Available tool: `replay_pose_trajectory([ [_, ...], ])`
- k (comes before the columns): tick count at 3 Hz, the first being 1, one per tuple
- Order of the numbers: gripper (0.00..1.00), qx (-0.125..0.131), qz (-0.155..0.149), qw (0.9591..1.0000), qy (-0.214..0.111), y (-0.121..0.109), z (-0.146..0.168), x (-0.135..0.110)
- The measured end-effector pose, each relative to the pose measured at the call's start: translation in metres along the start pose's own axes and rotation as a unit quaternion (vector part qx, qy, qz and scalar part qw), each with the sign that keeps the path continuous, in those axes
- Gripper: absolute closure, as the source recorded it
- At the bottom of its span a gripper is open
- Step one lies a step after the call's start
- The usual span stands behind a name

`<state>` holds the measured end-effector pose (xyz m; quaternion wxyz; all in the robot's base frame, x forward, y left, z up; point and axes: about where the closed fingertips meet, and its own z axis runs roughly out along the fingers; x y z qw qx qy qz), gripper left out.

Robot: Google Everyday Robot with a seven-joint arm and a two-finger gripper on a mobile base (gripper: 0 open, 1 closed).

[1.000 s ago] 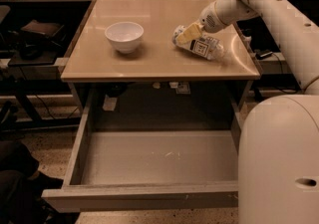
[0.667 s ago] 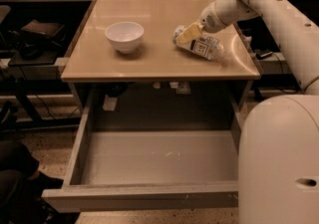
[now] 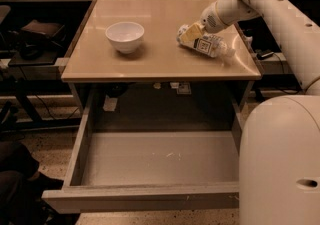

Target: Pick blue plastic bottle from top drawer and place on counter

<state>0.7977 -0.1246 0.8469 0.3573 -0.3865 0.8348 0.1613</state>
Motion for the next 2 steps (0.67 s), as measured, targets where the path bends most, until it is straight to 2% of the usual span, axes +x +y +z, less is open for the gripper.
replay_pose_trajectory([
  [1,0.00,0.000,0.000,1.0000,0.000,0.0000,0.0000,0.0000],
  [2,0.00,0.000,0.000,1.0000,0.000,0.0000,0.0000,0.0000],
])
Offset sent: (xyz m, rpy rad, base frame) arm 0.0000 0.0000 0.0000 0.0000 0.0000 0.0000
